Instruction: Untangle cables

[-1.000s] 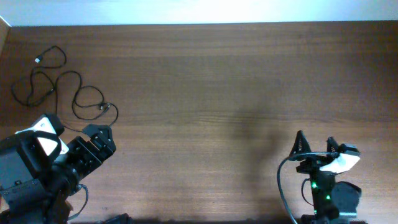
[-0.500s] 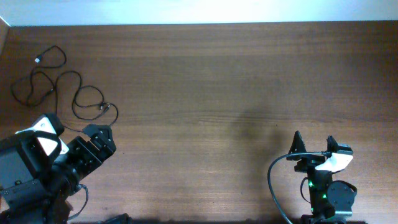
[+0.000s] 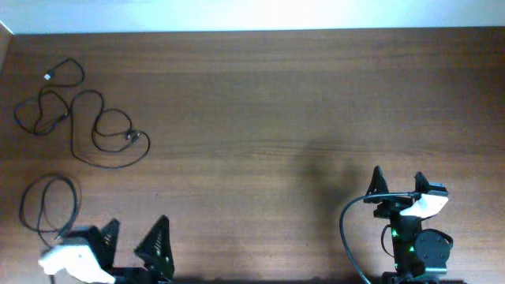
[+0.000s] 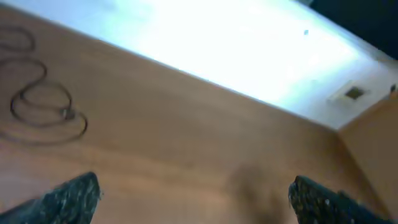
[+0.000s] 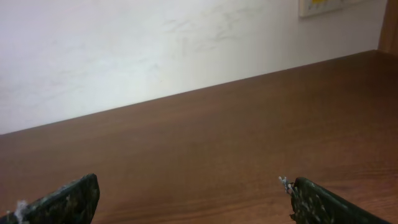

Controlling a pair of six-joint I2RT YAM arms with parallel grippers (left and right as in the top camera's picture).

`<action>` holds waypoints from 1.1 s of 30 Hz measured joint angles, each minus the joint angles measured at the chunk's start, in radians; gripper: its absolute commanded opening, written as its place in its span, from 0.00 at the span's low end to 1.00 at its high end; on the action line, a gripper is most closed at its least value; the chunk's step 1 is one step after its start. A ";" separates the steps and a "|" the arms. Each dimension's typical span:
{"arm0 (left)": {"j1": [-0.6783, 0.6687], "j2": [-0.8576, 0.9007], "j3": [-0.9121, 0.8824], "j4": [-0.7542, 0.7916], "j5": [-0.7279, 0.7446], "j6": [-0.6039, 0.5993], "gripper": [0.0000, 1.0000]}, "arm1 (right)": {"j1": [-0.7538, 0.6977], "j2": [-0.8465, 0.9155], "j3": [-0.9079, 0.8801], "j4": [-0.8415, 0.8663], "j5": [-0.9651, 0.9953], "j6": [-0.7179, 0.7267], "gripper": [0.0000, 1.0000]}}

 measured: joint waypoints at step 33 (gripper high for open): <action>-0.017 -0.306 -1.147 1.068 -0.164 0.362 0.99 | 0.000 0.000 -0.002 0.003 0.000 -0.001 0.99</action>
